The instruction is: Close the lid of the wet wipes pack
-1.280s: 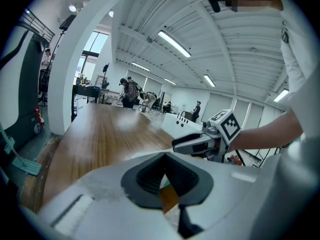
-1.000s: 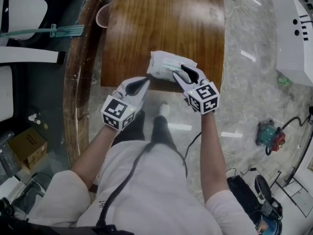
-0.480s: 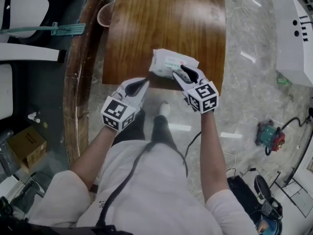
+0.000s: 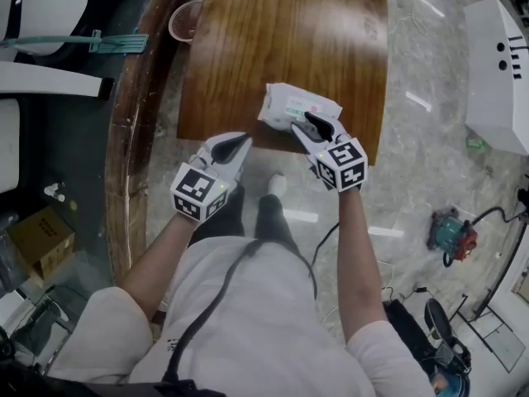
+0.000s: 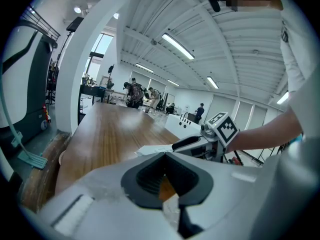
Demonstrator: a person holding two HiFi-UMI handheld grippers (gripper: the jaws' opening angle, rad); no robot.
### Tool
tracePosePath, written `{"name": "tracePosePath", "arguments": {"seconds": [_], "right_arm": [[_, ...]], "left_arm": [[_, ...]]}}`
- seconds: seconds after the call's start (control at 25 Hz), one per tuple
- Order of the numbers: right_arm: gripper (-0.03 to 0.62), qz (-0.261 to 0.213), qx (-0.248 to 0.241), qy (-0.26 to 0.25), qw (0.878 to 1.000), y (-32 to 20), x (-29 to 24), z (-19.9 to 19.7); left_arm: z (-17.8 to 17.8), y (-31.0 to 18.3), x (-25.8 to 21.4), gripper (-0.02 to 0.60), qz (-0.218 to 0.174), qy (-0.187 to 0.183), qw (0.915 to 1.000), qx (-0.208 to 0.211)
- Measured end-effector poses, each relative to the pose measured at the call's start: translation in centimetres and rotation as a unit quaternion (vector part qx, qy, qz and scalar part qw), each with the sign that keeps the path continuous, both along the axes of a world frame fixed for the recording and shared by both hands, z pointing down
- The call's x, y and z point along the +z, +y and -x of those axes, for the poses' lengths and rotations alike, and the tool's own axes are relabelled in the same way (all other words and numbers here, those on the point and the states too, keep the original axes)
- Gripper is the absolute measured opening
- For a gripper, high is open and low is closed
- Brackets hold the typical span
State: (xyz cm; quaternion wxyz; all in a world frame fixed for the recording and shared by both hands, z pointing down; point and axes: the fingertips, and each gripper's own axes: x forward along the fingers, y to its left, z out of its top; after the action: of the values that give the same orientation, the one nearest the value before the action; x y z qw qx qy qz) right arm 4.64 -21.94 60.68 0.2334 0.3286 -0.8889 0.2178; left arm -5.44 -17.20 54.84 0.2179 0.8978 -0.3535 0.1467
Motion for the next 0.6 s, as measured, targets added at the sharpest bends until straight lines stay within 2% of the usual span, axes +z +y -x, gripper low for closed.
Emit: {"name": "tracePosePath", "arguments": {"seconds": [0.32,0.6], "right_arm": [[0.174,0.006,-0.017,0.033,0.999,0.2,1.0,0.8],[0.176,0.013,-0.039,0.092,0.995,0.6,2.2,1.1]], "left_arm": [[1.0,-0.1,0.1,0.003,0.000,0.001,1.0000,-0.006],[1.1,-0.2,0.0,0.003,-0.002,0.003,1.0000,-0.004]]}}
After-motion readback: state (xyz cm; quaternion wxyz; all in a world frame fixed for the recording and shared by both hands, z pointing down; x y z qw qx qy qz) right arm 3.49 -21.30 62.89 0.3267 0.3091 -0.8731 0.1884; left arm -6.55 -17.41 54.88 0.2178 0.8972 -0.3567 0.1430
